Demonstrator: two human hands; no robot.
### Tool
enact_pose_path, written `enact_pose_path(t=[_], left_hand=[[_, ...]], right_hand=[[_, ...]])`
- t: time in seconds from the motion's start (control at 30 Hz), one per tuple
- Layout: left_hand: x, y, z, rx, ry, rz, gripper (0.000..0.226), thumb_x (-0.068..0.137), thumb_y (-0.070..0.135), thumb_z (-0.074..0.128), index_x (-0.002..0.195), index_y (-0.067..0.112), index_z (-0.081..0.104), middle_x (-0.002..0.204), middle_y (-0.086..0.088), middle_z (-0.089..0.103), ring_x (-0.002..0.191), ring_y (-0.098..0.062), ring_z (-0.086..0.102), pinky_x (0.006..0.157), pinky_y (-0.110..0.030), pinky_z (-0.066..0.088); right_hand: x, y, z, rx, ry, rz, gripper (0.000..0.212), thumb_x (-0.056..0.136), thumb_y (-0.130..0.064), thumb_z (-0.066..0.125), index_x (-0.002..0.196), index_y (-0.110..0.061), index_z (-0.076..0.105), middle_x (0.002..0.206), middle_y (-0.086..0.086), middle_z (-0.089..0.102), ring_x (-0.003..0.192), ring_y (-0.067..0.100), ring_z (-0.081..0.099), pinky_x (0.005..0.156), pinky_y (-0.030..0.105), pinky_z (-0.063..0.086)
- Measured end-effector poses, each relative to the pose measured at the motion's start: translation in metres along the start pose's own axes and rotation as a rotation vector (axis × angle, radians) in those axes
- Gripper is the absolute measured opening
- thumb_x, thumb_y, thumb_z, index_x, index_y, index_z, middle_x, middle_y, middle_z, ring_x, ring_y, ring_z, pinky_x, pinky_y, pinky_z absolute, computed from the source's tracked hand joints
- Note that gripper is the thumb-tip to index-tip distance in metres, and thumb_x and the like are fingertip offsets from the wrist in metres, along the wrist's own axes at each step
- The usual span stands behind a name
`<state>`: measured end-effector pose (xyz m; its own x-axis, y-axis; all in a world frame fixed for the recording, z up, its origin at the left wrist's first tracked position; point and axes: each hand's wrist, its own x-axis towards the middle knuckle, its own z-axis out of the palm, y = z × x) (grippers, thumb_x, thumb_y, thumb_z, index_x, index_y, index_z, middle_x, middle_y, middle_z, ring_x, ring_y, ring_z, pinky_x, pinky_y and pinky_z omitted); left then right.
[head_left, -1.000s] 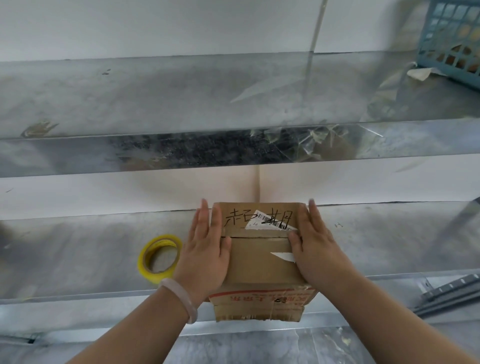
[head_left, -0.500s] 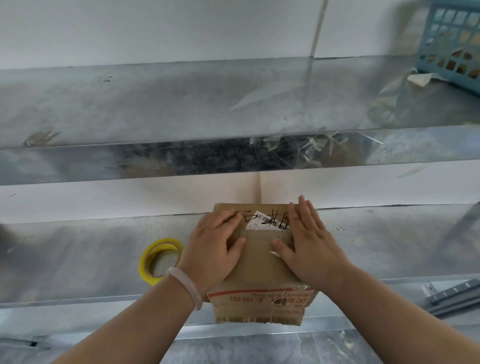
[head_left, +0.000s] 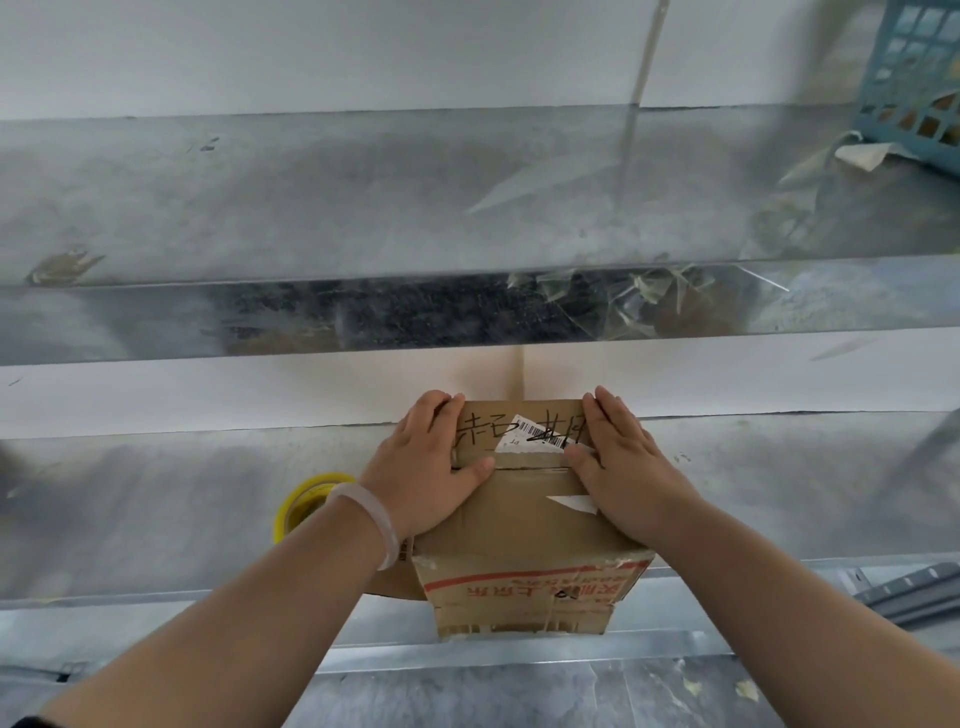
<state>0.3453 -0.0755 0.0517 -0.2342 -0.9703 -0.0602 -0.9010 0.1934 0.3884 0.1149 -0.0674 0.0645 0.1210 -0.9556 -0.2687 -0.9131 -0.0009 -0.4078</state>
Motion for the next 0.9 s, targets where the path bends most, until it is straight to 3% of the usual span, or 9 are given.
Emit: enact_pose_path(t=[0.13,0.2,0.4,0.5,0.57,0.67,0.77,0.83,0.9], left_hand=[[0.002,0.013,0.005,-0.118,0.086,-0.114,0.084,0.081,0.071,0.046,0.145,0.021,0.024,0.142,0.005,0.021,0.131,-0.019,0.033,0.110,-0.033,0.032],[0.002,0.017,0.009,-0.032,0.120,-0.100,0.088,0.081,0.071,0.047,0.146,0.018,0.021,0.144,0.003,0.020,0.133,-0.019,0.032,0.111,-0.033,0.031],[0.006,0.008,0.011,-0.148,0.042,-0.071,0.079,0.093,0.046,0.051,0.152,0.015,0.010,0.149,0.007,0.009,0.139,-0.018,0.022,0.116,-0.029,0.022],[0.006,0.004,0.009,-0.345,0.048,-0.096,0.073,0.095,0.032,0.055,0.153,0.016,0.013,0.153,0.006,0.012,0.141,-0.014,0.020,0.113,-0.020,0.015],[0.000,-0.001,0.005,-0.549,0.095,-0.182,0.071,0.095,0.028,0.057,0.153,0.024,0.016,0.155,0.006,0.018,0.142,-0.015,0.024,0.116,-0.029,0.020],[-0.020,-0.003,0.002,-0.677,0.168,-0.378,0.074,0.092,0.043,0.057,0.152,0.033,0.015,0.154,0.007,0.027,0.140,-0.017,0.031,0.111,-0.043,0.034],[-0.042,0.008,0.000,-0.813,0.039,-0.460,0.046,0.095,0.047,0.050,0.138,0.033,0.045,0.138,0.004,0.052,0.121,-0.015,0.053,0.100,-0.034,0.045],[-0.054,0.018,-0.001,-0.835,0.032,-0.413,0.017,0.097,0.041,0.048,0.107,0.045,0.060,0.113,0.011,0.068,0.101,-0.010,0.064,0.091,-0.033,0.051],[-0.067,0.026,-0.011,-0.814,0.121,-0.368,0.014,0.094,0.040,0.053,0.104,0.047,0.059,0.102,0.017,0.068,0.094,-0.006,0.065,0.080,-0.027,0.052]], right_hand=[[-0.005,-0.011,0.006,-0.059,0.059,0.053,0.087,0.092,-0.071,0.028,0.156,-0.025,-0.007,0.162,-0.014,-0.016,0.150,0.011,-0.003,0.120,0.035,0.009],[-0.003,-0.011,0.008,-0.081,0.086,0.053,0.089,0.091,-0.071,0.030,0.156,-0.024,-0.008,0.162,-0.012,-0.017,0.150,0.011,-0.006,0.120,0.034,0.007],[0.004,-0.002,0.008,0.108,0.030,0.014,0.070,0.103,-0.038,0.040,0.157,-0.024,-0.002,0.161,-0.015,-0.019,0.150,0.012,-0.001,0.121,0.031,0.007],[0.004,0.005,0.005,0.302,-0.004,0.000,0.070,0.104,-0.028,0.041,0.156,-0.026,-0.005,0.160,-0.017,-0.020,0.150,0.009,-0.004,0.114,0.024,0.001],[-0.002,0.012,0.001,0.478,0.007,0.037,0.075,0.102,-0.030,0.046,0.156,-0.030,-0.006,0.160,-0.018,-0.017,0.150,0.009,-0.005,0.116,0.029,0.002],[-0.015,0.021,0.002,0.567,0.140,0.197,0.080,0.093,-0.045,0.058,0.156,-0.029,0.011,0.162,-0.006,0.015,0.144,0.018,0.029,0.114,0.041,0.030],[-0.033,0.015,0.005,0.612,0.078,0.296,0.051,0.095,-0.050,0.052,0.139,-0.025,0.048,0.122,0.000,0.064,0.105,0.018,0.064,0.094,0.041,0.052],[-0.047,0.006,0.005,0.670,0.038,0.298,0.035,0.098,-0.046,0.048,0.123,-0.024,0.059,0.102,-0.004,0.068,0.093,0.017,0.065,0.089,0.041,0.053],[-0.063,0.000,-0.003,0.730,0.109,0.255,0.026,0.098,-0.041,0.050,0.116,-0.026,0.061,0.098,-0.005,0.069,0.091,0.017,0.065,0.088,0.041,0.052]])
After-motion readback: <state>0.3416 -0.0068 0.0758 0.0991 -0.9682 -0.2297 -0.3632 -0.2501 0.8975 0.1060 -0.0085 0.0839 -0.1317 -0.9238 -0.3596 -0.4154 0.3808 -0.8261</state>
